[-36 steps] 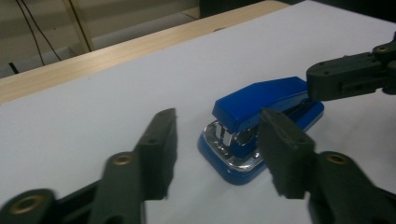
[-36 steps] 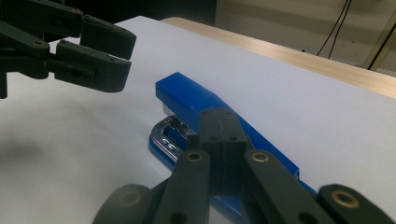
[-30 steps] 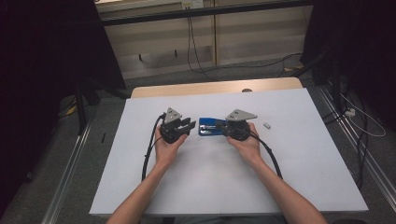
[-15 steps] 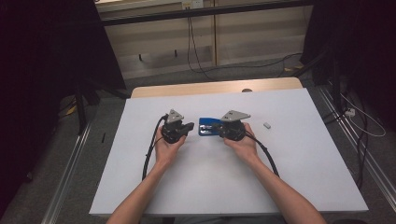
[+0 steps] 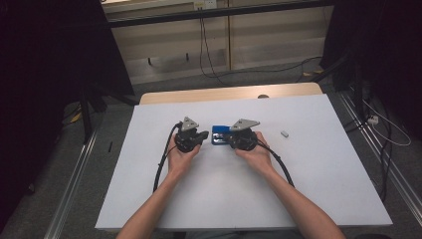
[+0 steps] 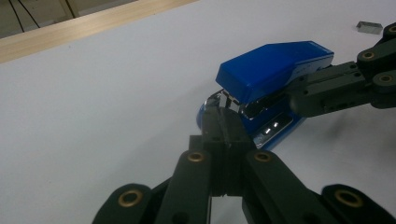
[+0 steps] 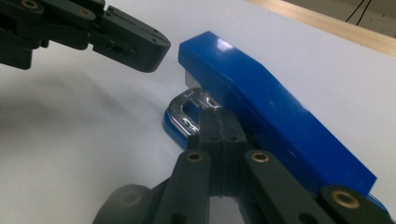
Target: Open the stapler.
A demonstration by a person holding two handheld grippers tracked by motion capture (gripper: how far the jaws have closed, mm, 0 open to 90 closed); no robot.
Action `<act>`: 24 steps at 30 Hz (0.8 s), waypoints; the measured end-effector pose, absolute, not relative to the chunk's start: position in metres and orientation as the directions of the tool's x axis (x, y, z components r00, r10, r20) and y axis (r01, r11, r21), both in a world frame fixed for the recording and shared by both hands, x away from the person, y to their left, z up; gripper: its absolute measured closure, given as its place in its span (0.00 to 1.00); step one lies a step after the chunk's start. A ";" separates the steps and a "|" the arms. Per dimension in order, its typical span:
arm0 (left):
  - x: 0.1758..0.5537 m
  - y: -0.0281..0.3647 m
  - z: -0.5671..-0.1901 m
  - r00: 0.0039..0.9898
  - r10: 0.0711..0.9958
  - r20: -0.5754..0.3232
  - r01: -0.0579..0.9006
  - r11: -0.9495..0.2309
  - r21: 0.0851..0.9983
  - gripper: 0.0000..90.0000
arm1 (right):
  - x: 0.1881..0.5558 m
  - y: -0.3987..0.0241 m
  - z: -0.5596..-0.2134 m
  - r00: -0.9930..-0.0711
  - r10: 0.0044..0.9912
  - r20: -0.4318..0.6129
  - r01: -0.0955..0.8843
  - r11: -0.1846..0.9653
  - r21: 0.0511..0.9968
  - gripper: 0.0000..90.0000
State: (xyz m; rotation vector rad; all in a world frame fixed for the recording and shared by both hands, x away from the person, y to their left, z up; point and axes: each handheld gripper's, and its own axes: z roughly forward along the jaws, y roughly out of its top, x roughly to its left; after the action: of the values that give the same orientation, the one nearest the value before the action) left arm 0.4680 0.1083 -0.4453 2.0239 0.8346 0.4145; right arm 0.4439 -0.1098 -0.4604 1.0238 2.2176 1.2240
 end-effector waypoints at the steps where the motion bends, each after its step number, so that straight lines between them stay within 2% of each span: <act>1: 0.468 0.108 -0.445 0.718 0.696 -0.023 0.402 -0.387 0.830 1.00 | 0.444 -0.110 -0.461 -0.649 0.761 0.001 0.409 0.348 0.844 1.00; 24: 0.471 0.098 -0.453 0.723 0.691 -0.009 0.408 -0.416 0.813 1.00 | 0.447 -0.109 -0.463 -0.639 0.769 -0.004 0.447 0.376 0.811 1.00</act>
State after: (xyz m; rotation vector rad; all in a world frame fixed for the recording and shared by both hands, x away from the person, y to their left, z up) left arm 0.4711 0.0978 -0.4529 2.0622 0.8325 0.4156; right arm 0.4468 -0.1090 -0.4633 1.0569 2.2593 1.1543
